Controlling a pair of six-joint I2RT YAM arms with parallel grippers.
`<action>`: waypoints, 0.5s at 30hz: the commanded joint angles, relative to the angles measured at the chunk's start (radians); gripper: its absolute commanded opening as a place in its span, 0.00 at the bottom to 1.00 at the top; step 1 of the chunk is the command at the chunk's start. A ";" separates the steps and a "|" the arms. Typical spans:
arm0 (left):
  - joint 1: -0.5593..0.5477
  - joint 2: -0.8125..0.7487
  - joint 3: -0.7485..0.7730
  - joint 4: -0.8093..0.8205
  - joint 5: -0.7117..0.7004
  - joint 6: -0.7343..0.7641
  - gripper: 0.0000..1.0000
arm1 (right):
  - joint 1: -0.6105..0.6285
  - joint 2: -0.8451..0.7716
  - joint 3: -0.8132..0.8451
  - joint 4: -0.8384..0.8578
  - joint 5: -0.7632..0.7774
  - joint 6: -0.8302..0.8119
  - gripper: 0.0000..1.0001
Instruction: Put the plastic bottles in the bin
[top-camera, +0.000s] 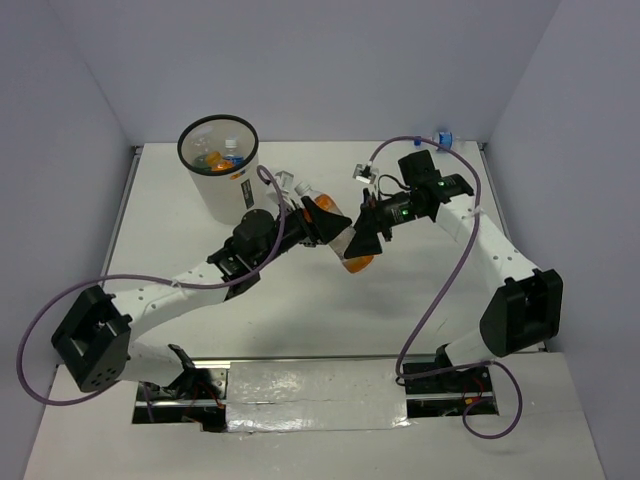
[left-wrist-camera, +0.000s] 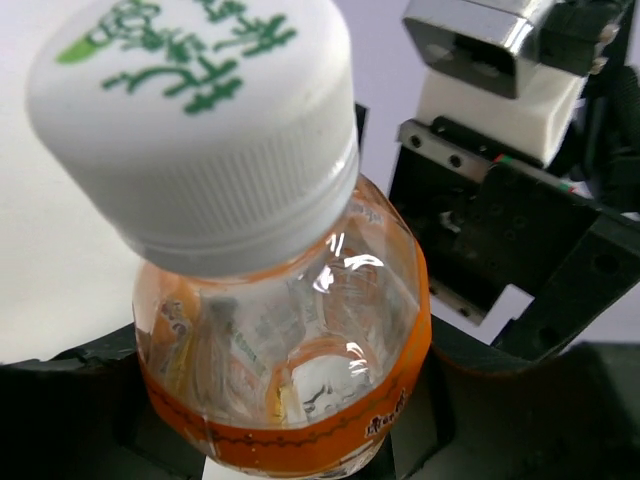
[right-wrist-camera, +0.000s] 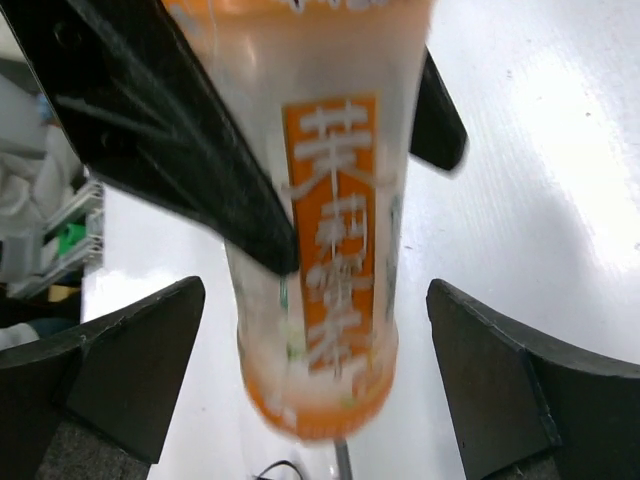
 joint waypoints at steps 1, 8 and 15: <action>0.021 -0.090 0.053 -0.128 -0.065 0.134 0.10 | 0.008 -0.063 0.040 -0.012 0.052 -0.058 1.00; 0.290 -0.177 0.252 -0.465 -0.051 0.326 0.02 | 0.003 -0.121 0.064 -0.101 0.248 -0.256 1.00; 0.513 -0.067 0.524 -0.572 -0.037 0.435 0.00 | -0.004 -0.335 -0.079 0.282 0.542 -0.138 1.00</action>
